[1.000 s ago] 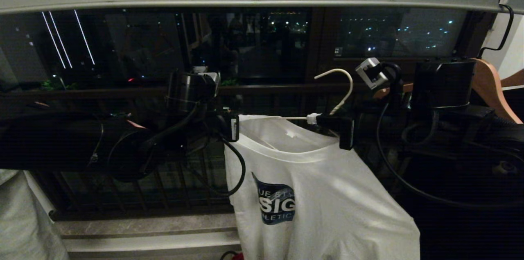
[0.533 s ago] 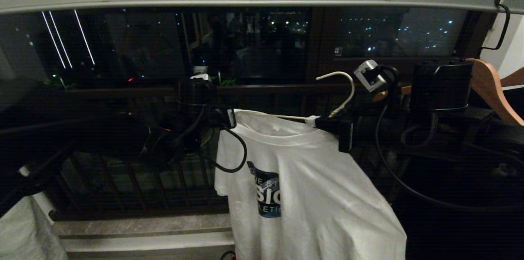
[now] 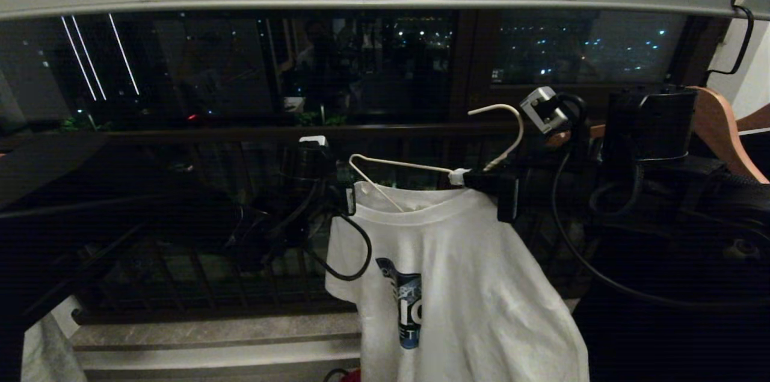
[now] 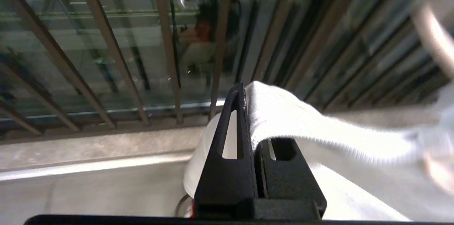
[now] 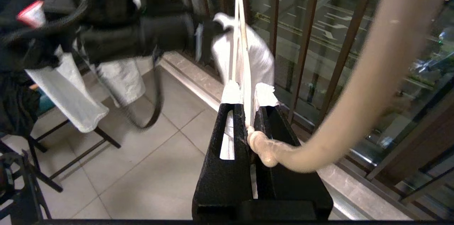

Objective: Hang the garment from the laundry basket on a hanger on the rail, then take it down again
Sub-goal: Take the clothes off the clothes rack

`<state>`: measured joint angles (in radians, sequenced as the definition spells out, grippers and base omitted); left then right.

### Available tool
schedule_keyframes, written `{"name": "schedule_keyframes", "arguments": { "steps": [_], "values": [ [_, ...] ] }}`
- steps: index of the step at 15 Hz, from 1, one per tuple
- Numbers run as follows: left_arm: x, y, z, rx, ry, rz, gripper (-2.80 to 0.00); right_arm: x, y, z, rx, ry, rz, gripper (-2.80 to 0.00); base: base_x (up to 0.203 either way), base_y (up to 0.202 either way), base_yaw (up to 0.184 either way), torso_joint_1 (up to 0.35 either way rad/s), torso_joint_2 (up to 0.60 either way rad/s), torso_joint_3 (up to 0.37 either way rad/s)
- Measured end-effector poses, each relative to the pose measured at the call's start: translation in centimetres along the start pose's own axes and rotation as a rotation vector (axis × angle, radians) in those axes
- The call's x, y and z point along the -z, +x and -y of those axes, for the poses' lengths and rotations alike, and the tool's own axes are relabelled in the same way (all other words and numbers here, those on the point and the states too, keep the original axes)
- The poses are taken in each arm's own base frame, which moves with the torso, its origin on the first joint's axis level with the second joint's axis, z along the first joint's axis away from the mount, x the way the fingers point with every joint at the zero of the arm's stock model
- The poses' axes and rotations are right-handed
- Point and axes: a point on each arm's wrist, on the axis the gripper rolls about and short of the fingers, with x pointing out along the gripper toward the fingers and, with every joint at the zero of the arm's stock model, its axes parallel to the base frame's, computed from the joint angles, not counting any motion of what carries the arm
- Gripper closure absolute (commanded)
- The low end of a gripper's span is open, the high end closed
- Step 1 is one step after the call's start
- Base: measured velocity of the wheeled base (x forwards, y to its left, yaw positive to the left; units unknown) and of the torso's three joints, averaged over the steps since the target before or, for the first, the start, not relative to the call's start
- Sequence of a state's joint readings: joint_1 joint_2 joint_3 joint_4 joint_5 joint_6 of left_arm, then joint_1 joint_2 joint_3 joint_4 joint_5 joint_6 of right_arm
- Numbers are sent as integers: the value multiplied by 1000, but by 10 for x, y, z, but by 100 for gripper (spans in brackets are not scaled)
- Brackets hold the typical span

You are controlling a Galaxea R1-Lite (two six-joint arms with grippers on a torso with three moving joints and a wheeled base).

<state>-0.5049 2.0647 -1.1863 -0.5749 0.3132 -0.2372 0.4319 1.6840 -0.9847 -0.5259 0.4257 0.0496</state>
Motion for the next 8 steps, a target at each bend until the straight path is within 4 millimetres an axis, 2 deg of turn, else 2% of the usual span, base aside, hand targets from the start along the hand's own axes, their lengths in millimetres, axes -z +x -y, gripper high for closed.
{"name": "schedule_keyframes", "arguments": {
  "steps": [4,8],
  "values": [
    [8,-27,20,77,89,-29,0,-3,6,3,2,-4,60,0,0,0,0,0,0,0],
    [25,-55,43,190,181,-77,0,-1,15,8,23,31,111,0,0,0,0,0,0,0]
  ]
}}
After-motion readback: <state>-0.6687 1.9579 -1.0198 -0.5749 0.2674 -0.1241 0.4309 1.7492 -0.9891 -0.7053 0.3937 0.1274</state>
